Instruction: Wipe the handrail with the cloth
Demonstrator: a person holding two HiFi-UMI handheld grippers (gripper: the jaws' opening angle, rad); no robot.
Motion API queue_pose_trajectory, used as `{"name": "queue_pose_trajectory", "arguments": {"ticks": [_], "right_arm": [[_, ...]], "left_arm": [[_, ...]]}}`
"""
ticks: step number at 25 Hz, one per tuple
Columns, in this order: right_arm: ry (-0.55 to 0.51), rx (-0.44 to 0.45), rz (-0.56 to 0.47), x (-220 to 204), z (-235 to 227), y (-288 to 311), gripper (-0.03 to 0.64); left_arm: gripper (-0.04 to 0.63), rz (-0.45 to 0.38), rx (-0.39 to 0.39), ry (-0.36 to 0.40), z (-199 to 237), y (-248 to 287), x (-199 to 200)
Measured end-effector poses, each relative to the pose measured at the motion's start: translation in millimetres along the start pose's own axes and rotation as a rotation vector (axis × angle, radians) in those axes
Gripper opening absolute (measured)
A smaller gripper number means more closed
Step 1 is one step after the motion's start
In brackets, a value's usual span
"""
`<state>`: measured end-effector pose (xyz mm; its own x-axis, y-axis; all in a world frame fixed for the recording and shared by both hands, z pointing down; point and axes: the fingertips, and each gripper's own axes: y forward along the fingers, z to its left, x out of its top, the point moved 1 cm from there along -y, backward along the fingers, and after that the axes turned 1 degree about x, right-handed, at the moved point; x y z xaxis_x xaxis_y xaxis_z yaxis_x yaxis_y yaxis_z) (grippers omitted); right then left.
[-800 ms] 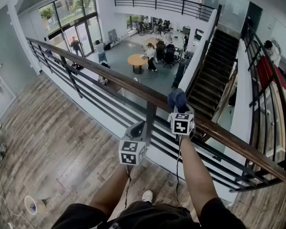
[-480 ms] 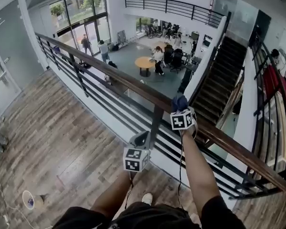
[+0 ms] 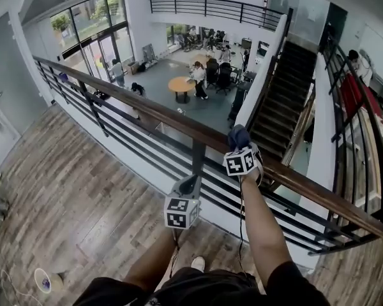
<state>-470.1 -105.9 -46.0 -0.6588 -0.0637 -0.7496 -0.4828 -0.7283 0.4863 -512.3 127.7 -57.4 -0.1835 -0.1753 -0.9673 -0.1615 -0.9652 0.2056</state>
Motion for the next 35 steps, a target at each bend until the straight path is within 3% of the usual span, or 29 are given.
{"name": "queue_pose_trajectory", "arguments": {"ticks": [10,13,18,28,35], "right_arm": [[0.014,-0.058,0.060,-69.3,-75.1,-43.0,0.075],[-0.003,-0.087,0.068,-98.5,-105.0,-60.2,0.075],[0.066,-0.111,0.064,-153.2,-156.3,-92.1,0.075],[0.080,-0.177,0.090,-226.7,-226.9,-143.4,0.075],[0.204,-0.217,0.088,-281.8,-280.3,-181.6,0.075]], "left_arm": [[0.003,0.018,-0.081,0.052,-88.0,23.9,0.3],[0.003,0.025,-0.105,0.058,-127.6,34.0,-5.8],[0.003,0.041,-0.159,0.060,-192.9,49.5,-16.3],[0.003,0.027,-0.261,0.109,-302.1,69.3,-15.4],[0.003,0.020,-0.321,0.163,-368.3,81.2,-16.4]]}}
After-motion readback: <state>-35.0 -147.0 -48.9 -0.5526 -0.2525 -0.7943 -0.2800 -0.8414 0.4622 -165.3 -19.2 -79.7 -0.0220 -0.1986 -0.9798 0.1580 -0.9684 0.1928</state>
